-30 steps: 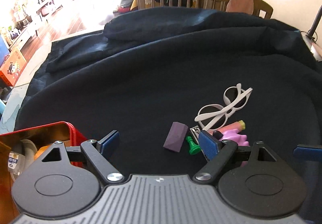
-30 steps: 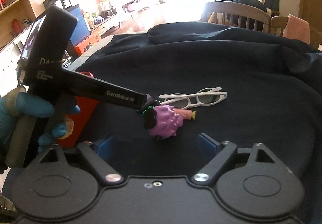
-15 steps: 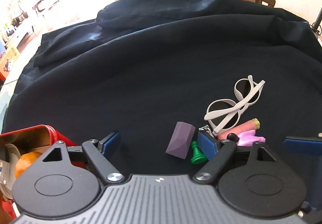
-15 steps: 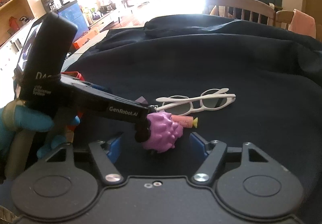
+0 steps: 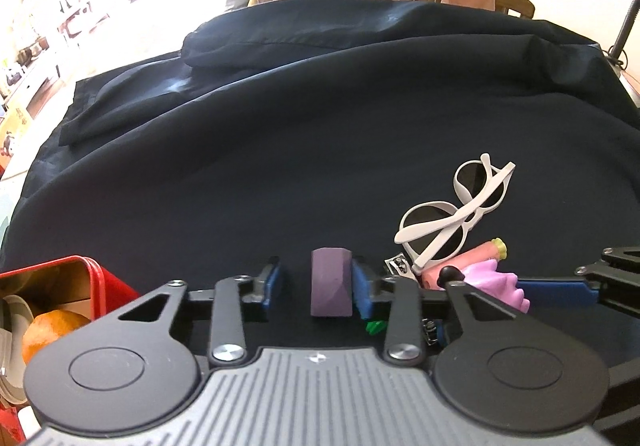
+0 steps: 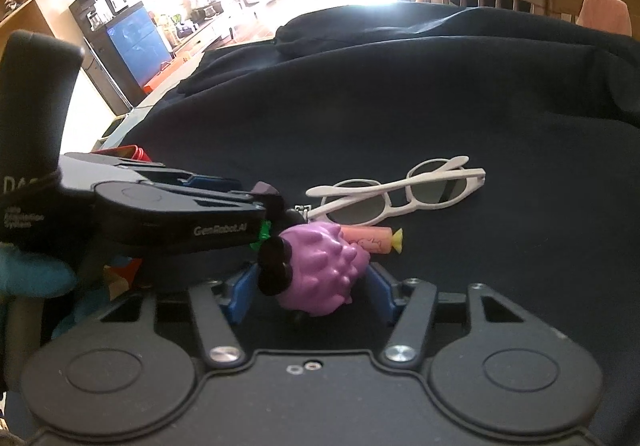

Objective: Organize rigid objects
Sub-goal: 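Close the left tool on the purple block while the right tool grasps the hedgehog toy, then carry the purple block with the left tool while the right tool carries the hedgehog to the box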

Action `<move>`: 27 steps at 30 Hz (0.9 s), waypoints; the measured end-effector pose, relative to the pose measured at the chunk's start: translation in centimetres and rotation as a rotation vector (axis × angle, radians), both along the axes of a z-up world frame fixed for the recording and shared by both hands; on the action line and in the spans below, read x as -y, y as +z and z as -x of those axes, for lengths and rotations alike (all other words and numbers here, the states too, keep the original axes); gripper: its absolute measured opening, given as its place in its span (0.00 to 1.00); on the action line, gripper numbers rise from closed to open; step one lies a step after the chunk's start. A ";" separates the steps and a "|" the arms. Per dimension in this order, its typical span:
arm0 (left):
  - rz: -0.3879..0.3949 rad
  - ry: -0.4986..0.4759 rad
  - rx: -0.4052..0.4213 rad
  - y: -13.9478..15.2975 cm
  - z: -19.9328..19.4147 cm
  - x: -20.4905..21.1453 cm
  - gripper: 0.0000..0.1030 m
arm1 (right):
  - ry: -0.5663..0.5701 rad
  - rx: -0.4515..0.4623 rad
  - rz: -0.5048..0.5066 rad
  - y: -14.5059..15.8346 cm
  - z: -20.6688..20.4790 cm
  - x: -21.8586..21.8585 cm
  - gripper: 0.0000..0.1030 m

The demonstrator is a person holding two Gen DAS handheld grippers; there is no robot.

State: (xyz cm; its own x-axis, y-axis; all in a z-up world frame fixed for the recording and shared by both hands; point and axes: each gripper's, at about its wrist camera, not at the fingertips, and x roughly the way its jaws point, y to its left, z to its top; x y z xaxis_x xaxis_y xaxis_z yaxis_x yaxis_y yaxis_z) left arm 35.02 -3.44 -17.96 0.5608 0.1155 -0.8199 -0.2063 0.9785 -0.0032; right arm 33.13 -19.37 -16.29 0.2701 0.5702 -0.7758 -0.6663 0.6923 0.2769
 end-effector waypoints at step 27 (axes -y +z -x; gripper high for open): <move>0.072 0.035 -0.009 2.4 4.5 0.5 0.20 | -0.075 0.041 -0.035 2.8 3.8 3.8 0.50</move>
State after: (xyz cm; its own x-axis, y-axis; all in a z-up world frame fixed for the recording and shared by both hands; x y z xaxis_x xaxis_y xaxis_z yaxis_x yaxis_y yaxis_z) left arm 30.57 -3.89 -15.54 0.5502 0.0753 -0.8316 -0.2403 0.9681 -0.0713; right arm 29.31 -23.17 -13.50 0.3436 0.5739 -0.7434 -0.6245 0.7308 0.2756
